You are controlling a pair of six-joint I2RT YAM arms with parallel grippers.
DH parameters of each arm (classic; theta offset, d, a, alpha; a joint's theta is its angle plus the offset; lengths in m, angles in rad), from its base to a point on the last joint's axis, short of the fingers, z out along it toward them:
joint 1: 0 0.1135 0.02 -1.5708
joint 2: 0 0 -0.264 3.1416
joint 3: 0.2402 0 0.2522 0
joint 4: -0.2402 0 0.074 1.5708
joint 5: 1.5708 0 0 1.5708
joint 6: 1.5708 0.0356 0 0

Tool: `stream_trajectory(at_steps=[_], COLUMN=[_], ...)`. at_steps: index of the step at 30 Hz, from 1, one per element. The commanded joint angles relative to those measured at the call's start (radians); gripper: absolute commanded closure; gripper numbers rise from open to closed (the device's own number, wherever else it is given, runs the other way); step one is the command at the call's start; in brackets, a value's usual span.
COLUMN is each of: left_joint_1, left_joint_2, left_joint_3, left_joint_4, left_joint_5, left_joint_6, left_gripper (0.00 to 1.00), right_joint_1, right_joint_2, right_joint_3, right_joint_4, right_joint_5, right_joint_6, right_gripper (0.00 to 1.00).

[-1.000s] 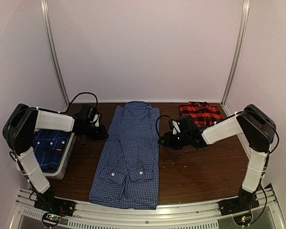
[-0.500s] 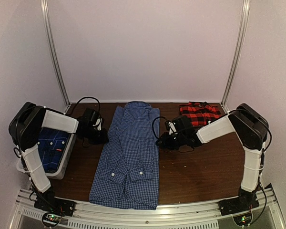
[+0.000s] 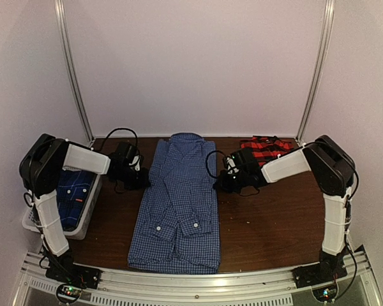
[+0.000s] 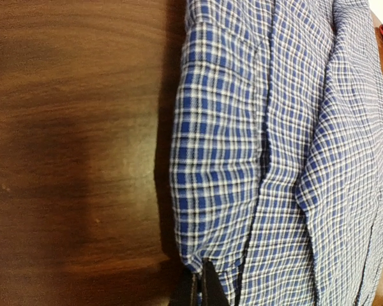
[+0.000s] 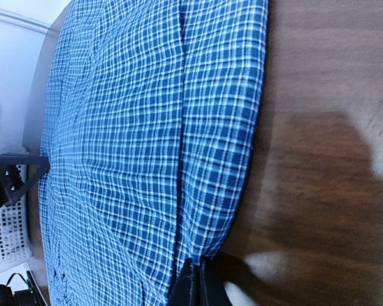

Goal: Fold and stack the long sleeve shirts
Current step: Adjust the rectangle-folded shirt at the center of the board.

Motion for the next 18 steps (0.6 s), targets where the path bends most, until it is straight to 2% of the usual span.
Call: stream_trajectory(at_steps=[1, 4, 7, 14, 18], left_joint_1=[-0.023, -0.026, -0.026, -0.025, -0.026], left_joint_2=[0.051, 0.073, 0.080, -0.002, -0.086], left_joint_3=[0.051, 0.075, 0.088, 0.066, -0.002], left_joint_4=[0.000, -0.015, -0.031, -0.068, -0.068], left_joint_5=[0.019, 0.010, 0.008, -0.004, 0.025], left_joint_6=[-0.041, -0.048, -0.053, -0.039, -0.039], left_gripper=[1.00, 1.00, 0.97, 0.67, 0.63], right_joint_1=[-0.043, -0.049, -0.049, -0.045, -0.032], right_joint_2=[0.023, 0.028, 0.012, -0.095, -0.184], right_joint_3=[0.054, 0.072, 0.072, -0.006, -0.101], right_joint_4=[-0.047, -0.068, -0.091, -0.107, -0.107], right_joint_5=[0.023, 0.017, 0.019, 0.017, 0.019], right_joint_6=[-0.040, -0.058, -0.080, -0.107, -0.112], right_gripper=[0.96, 0.95, 0.89, 0.64, 0.54])
